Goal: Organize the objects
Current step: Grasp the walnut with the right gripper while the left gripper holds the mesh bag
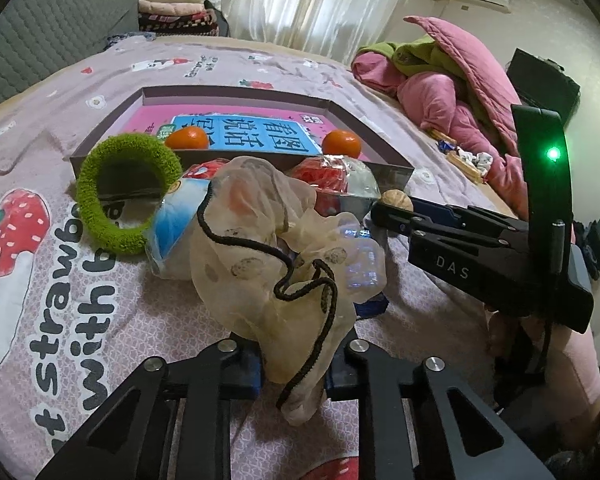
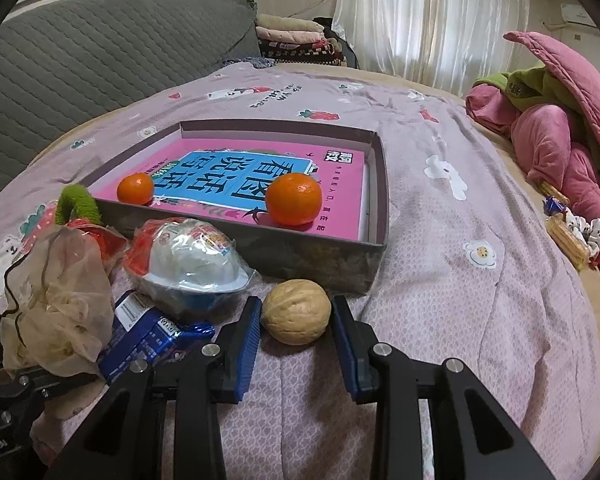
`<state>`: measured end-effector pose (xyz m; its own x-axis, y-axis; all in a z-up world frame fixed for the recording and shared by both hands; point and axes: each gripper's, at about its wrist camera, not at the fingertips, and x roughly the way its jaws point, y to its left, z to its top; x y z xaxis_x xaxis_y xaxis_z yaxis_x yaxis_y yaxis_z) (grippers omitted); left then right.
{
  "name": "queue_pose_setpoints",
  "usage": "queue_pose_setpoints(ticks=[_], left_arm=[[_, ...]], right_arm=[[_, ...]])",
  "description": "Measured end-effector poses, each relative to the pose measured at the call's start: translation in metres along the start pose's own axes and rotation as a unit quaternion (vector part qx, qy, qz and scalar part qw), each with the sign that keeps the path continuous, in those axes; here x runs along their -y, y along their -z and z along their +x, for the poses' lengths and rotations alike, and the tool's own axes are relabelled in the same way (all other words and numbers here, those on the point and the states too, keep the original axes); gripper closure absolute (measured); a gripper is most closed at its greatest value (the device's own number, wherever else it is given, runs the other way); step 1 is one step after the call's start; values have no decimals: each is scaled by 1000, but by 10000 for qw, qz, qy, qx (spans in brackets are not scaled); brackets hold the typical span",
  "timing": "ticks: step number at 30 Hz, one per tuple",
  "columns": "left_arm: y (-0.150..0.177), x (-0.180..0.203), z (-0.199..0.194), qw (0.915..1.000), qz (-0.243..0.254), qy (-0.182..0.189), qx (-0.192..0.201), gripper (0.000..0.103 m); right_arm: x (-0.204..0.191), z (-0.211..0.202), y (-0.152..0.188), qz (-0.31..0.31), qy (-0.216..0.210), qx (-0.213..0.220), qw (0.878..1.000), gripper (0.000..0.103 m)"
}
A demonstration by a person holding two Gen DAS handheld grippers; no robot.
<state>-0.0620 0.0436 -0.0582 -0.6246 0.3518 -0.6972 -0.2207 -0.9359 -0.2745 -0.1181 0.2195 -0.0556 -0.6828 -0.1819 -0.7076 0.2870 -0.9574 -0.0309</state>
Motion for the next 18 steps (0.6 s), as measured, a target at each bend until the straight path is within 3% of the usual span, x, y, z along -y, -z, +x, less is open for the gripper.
queue_pose_setpoints(ticks=[18], left_arm=[[-3, 12, -25, 9992, 238, -201, 264, 88]], right_arm=[[0, -32, 0, 24, -200, 434, 9989, 67]])
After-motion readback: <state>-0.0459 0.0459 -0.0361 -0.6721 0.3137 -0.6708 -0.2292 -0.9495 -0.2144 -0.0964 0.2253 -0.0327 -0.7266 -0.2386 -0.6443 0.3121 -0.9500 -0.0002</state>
